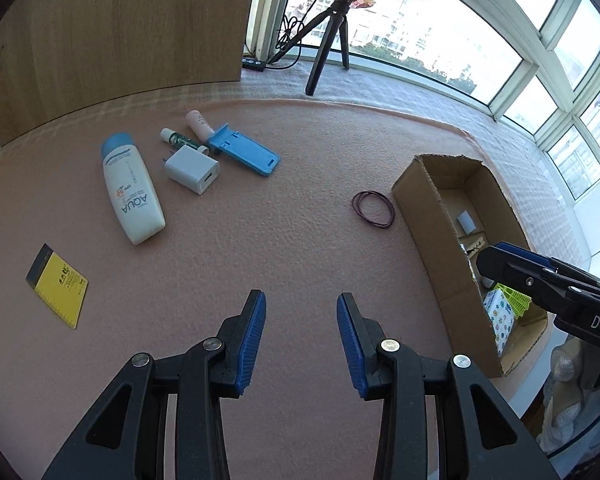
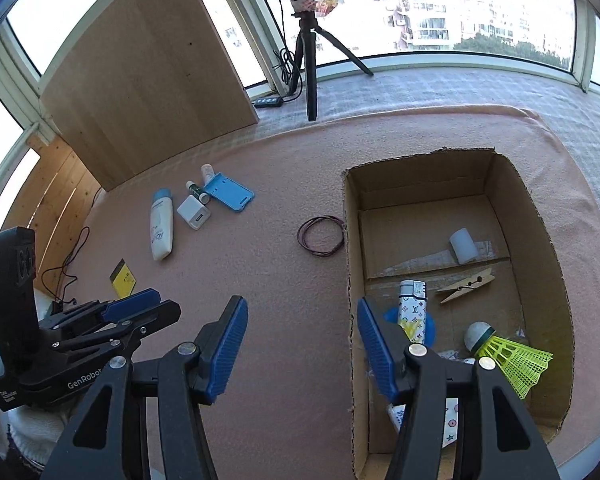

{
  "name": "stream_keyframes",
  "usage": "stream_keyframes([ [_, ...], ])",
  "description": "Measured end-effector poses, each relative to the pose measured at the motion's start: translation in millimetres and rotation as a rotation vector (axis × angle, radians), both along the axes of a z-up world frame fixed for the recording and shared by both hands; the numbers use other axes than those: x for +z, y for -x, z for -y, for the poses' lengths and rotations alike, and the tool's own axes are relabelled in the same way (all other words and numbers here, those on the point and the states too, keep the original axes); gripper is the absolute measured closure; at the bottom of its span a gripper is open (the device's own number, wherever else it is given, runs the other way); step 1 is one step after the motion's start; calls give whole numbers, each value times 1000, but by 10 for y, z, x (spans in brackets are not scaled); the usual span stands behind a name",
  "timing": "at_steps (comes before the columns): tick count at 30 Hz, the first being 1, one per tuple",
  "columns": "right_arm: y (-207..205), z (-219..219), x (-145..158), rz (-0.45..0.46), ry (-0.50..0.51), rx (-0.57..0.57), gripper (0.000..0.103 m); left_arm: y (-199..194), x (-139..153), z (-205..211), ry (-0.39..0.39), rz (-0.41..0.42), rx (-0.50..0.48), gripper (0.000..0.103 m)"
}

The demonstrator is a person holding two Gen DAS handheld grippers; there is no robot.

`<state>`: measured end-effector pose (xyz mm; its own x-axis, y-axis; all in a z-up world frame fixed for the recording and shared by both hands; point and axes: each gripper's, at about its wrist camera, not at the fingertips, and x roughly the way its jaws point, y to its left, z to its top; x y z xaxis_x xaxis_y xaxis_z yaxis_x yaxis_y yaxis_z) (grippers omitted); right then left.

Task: Organize objects
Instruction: 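Withdraw both tools and move the right tool toward the yellow notebook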

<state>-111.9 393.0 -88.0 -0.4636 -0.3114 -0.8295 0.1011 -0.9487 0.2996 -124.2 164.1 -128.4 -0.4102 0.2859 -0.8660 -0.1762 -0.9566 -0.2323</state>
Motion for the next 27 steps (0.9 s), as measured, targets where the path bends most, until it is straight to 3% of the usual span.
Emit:
stream_keyframes([
  [11, 293, 1315, -61, 20, 1, 271, 50, -368, -58, 1236, 59, 7, 175, 63],
  [20, 479, 2525, -265, 46, -31, 493, 50, -771, -122, 2070, 49, 28, 304, 63],
  [27, 640, 3204, -482, 83, -57, 581, 50, -1062, -82, 2557, 33, 22, 390, 63],
])
